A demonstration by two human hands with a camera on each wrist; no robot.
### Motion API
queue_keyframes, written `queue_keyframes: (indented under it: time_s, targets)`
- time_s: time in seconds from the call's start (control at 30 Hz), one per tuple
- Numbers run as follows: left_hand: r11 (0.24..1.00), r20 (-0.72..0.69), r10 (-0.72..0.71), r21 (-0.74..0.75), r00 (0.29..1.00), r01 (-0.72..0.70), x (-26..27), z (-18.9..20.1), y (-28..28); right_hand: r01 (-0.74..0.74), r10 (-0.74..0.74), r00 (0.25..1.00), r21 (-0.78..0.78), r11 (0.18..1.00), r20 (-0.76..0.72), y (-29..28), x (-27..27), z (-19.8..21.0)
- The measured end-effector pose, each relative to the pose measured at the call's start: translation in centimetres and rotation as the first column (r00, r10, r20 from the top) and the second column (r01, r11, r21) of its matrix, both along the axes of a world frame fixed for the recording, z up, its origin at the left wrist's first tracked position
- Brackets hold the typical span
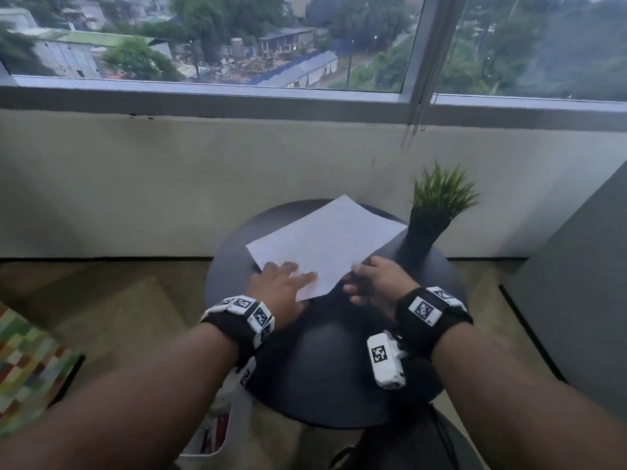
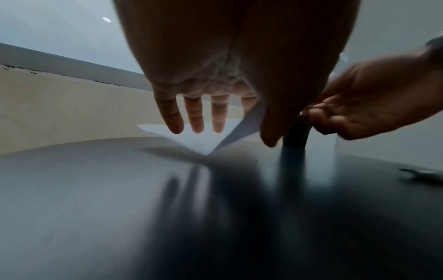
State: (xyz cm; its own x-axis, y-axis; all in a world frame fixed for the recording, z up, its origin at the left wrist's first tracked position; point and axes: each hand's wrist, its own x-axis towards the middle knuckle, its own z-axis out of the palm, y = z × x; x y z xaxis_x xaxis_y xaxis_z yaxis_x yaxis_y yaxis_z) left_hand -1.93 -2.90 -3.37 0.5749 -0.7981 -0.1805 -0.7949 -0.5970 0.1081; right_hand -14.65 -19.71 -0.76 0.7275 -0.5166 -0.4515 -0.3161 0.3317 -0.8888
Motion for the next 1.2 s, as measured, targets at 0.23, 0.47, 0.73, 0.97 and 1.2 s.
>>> queue_keyframes:
  time_s: [0.23,0.47,0.73,0.97,1.2]
  targets:
    - [0.991,-0.035,-0.027,0.133,0.999,0.031,4.8,-0.1,-2.7,-0.936,0.246,0.352,-0.340,0.092,-0.903,-2.3,-3.3,-0.6]
    - [0.992,-0.115,-0.047,0.115,0.992,0.060,8.8,-0.5,-4.7,-0.899,0.301,0.430,-0.433,0.060,-0.851,-4.8,-2.6,-0.7]
    - [0.978,-0.153,-0.133,0.142,0.979,0.155,12.5,-1.1,-7.3,-0.807,0.196,0.589,-0.582,0.095,-0.784,-10.5,3.4,-2.4]
    - [0.999,-0.307,0.052,0.000,0.950,-0.055,13.9,-1.7,-5.5,-0.836,0.032,0.549,-0.548,0.018,-0.835,-12.7,6.9,-0.6]
    - [0.980,-0.209,0.104,0.188,0.972,-0.064,11.0,-2.6,0.6,-0.885,0.187,0.424,-0.449,-0.123,-0.886,-3.5,2.8,-3.3]
